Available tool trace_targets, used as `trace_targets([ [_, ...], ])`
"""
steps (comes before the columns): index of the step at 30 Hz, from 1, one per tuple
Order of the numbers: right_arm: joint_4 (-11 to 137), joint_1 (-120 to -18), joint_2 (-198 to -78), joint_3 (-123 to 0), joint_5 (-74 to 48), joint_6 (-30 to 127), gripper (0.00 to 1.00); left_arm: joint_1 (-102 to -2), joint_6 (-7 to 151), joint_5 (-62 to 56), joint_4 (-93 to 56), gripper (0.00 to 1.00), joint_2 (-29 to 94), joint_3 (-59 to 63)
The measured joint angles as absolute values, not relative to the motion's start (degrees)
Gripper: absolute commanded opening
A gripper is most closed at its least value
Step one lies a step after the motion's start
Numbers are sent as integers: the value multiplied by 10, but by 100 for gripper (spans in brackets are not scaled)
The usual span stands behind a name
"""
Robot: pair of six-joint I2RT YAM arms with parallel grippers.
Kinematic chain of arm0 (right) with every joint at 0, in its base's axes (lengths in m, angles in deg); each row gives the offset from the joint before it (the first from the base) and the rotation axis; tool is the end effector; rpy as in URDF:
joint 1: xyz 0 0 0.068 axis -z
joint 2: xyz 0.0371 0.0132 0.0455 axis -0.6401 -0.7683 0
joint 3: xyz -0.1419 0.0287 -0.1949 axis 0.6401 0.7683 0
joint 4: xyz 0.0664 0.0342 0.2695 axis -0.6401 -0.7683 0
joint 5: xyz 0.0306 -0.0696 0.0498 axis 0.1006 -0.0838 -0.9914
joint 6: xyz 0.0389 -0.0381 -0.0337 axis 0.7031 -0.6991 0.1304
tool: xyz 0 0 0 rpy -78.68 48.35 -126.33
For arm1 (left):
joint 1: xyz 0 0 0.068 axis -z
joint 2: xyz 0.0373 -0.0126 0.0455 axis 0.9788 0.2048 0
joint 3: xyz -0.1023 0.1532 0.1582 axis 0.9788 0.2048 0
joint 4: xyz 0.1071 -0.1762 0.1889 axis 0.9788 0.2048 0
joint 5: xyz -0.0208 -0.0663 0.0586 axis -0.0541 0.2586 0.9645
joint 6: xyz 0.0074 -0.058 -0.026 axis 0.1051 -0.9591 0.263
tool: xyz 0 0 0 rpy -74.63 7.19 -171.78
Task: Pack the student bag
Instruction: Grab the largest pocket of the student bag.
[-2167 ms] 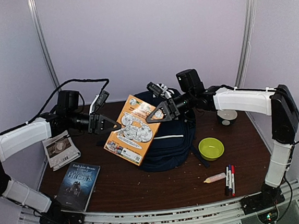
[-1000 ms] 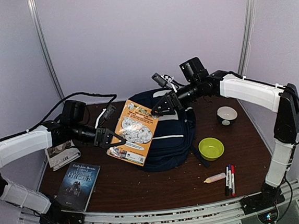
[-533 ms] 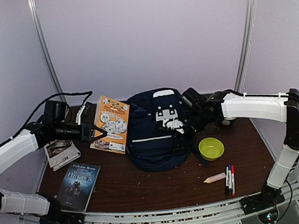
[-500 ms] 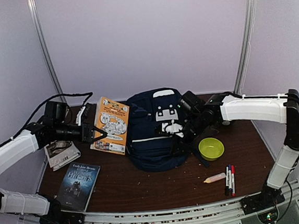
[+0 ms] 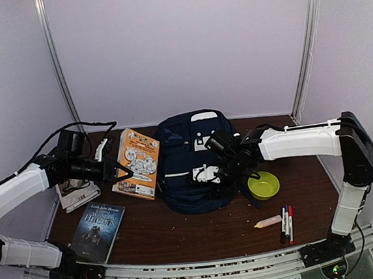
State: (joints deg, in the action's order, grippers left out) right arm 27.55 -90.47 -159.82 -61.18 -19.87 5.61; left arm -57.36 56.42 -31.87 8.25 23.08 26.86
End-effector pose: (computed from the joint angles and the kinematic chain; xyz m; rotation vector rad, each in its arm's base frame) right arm 0.2365 0.3087 0.1619 -1.9052 1.8945 0.4275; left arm 0.2488 -0.1267 0.2217 0.2099 2.4121 -1.1644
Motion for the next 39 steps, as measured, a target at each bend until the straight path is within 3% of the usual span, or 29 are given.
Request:
trace_targets([
  [11,291,-908,-1655,-647,-167,64,33,-573,564,-318,83,0,221,281],
  [12,291,-908,-1656,-649,-166,64,30,-573,564,-318,84,0,219,281],
  [15,290,-908,-1660,-653,-165,66,6,-574,564,-318,84,0,217,285],
  [17,290,-908,-1660,-654,-163,66,2,-574,564,-318,84,0,215,289],
  [29,227,-893,-1659,-764,-160,102,0,-569,565,-403,81,0,193,317],
  [39,203,-867,-1657,-908,-130,168,0,-478,559,-490,67,0,125,337],
])
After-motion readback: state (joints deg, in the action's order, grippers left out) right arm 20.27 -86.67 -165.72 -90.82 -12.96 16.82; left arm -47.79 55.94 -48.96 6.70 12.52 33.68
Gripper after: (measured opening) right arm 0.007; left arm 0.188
